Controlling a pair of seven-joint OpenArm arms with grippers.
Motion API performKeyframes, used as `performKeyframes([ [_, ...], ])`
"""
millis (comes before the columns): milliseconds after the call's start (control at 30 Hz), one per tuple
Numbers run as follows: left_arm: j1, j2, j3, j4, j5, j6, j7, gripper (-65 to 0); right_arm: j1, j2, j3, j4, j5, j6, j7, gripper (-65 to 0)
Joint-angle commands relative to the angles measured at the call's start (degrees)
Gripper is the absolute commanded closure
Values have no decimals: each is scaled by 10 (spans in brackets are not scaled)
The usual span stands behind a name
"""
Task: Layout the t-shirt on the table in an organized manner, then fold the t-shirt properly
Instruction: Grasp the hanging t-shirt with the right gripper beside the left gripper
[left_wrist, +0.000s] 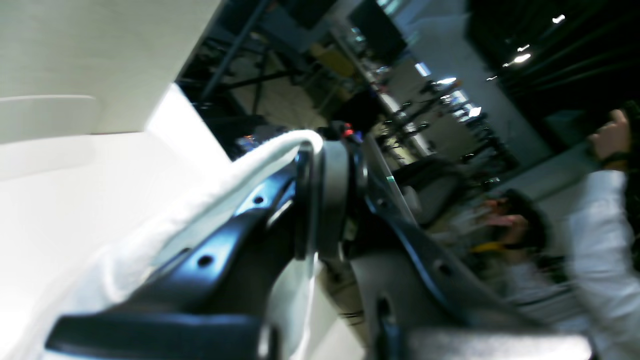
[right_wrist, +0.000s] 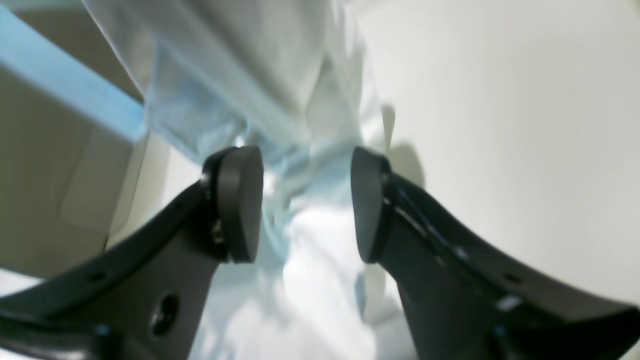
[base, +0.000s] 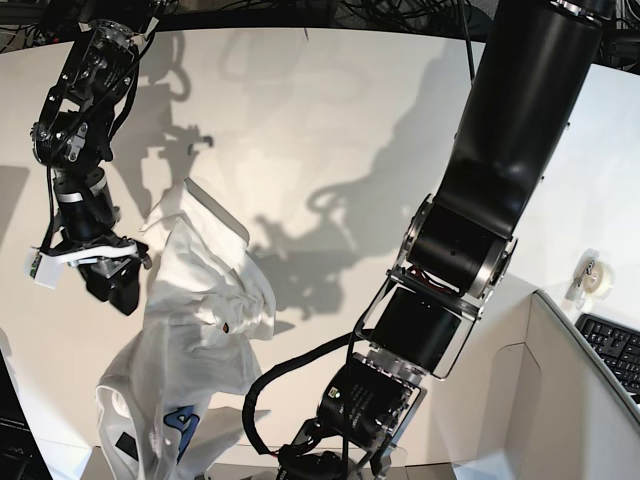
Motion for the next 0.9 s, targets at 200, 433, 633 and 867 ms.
performKeyframes([
  [200,-29,3,-3,10,-20,-8,-15,0,48,5,-59,8,-133,5,53,-285],
  [433,-29,3,-3,11,-20,-8,-15,0,44,5,-174,5,-254,4,109,-284],
  [633,-29,3,-2,11,-20,-8,-10,0,25,5,-175,4,-255,4,111,-285],
  [867,-29,3,-2,11,-20,-8,0,0,25,9,-163,5,-255,3,108,-366],
])
